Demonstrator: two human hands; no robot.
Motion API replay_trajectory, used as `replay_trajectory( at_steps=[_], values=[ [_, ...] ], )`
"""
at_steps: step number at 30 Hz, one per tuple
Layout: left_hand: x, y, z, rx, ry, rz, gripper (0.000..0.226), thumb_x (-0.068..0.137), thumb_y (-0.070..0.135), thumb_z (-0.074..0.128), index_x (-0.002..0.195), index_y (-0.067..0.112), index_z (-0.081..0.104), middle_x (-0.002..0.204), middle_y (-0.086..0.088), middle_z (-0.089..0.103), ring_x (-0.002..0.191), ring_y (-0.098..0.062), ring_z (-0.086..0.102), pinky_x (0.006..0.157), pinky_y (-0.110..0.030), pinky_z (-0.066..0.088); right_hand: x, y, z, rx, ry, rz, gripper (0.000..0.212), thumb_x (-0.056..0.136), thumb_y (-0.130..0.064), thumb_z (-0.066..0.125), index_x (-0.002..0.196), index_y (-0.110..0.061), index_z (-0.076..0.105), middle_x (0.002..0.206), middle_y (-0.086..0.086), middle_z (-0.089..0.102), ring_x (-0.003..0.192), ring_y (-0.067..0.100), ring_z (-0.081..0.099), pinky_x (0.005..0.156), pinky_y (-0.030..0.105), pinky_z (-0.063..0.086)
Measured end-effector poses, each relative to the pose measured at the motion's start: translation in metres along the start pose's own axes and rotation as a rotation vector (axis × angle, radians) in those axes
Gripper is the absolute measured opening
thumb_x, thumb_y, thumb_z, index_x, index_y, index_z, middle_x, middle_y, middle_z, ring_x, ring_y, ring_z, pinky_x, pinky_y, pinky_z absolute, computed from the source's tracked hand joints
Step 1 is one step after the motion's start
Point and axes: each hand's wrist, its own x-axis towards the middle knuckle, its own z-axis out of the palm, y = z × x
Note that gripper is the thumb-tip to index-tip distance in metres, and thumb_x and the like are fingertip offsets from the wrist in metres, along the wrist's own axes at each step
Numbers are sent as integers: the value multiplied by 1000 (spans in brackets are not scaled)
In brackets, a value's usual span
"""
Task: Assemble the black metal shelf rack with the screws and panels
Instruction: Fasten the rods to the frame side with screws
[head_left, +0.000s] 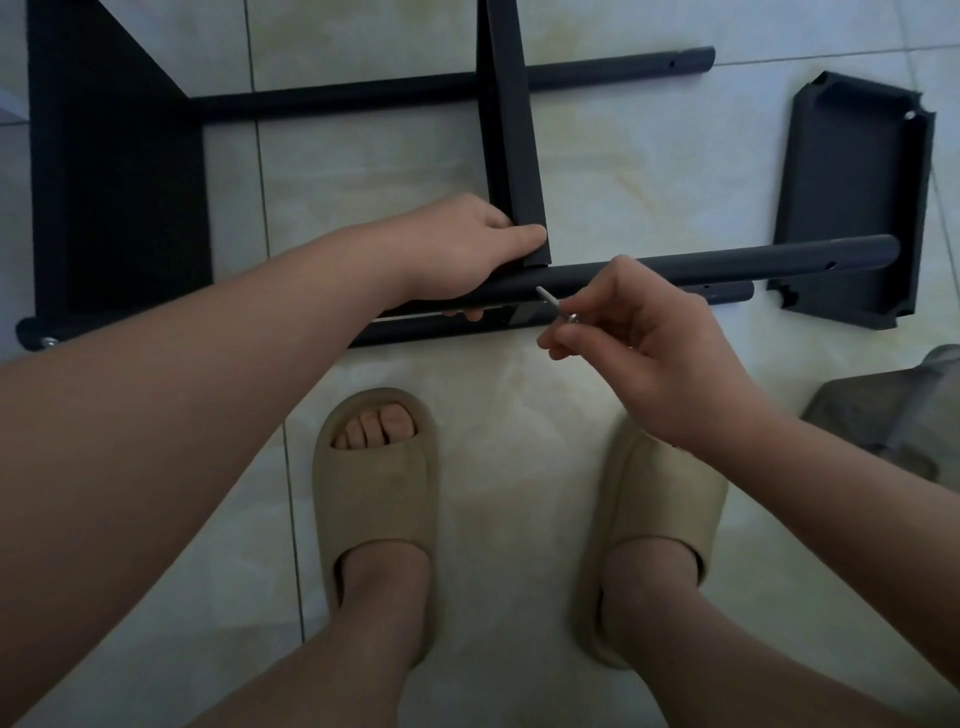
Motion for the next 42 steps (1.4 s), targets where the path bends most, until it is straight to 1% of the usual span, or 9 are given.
replay_trajectory(
  at_steps=[3,10,17,21,24,27,33,38,42],
  values=[
    [1,0,0,-11,7,2,47,98,59,46,89,19,71,56,-7,68,47,-15,59,61,-29,45,1,1,1,-69,-24,-18,17,93,-9,71,92,-17,55,85,-3,77,83,14,74,82,42,57],
    [1,-2,1,-63,11,8,46,97,57,51,90,18,73,65,-11,71,53,-16,63,72,-35,50,0,4,2,-170,30,-53,12,91,-7,75,93,-7,63,80,0,74,79,10,71,76,27,55],
    [2,-2,0,-70,18,-3,45,97,56,52,88,17,71,57,-8,68,51,-16,64,65,-29,47,3,3,10,-226,93,-123,11,87,-7,78,89,-3,67,80,4,72,79,12,65,72,15,51],
    [2,-1,1,-81,20,3,45,97,55,53,92,13,71,77,-17,73,56,-20,65,69,-32,50,7,3,14,-204,125,-83,12,86,-9,80,86,-6,68,79,-1,72,77,14,64,68,12,47],
    [1,-1,2,-88,19,13,46,98,52,53,94,10,71,89,-20,74,59,-22,65,72,-34,51,11,1,18,-220,131,-76,12,86,-12,80,85,-8,68,78,-3,71,75,15,64,68,21,50],
    [-1,0,3,-78,37,20,46,99,51,52,91,9,71,84,-21,74,57,-21,63,71,-34,50,13,0,20,-190,150,-36,13,87,-14,80,84,-13,67,79,-2,73,72,15,64,70,31,50],
    [-3,2,4,-61,55,15,47,99,50,52,90,7,69,81,-21,73,55,-19,63,69,-32,48,14,-5,24,-167,181,60,17,88,-14,79,79,-18,64,75,-3,71,70,16,66,73,37,53],
    [-4,2,4,-42,63,7,47,99,51,52,88,9,70,76,-18,73,54,-19,63,70,-35,48,17,-7,19,-137,134,102,5,90,-11,76,88,-11,71,78,0,73,76,22,70,79,43,56],
    [-5,3,3,-67,82,13,43,97,48,58,92,9,74,93,-23,73,65,-17,62,77,-37,53,17,-9,17,-131,112,117,7,92,-9,73,88,-14,71,78,-2,74,77,18,73,83,45,58]
  ],
)
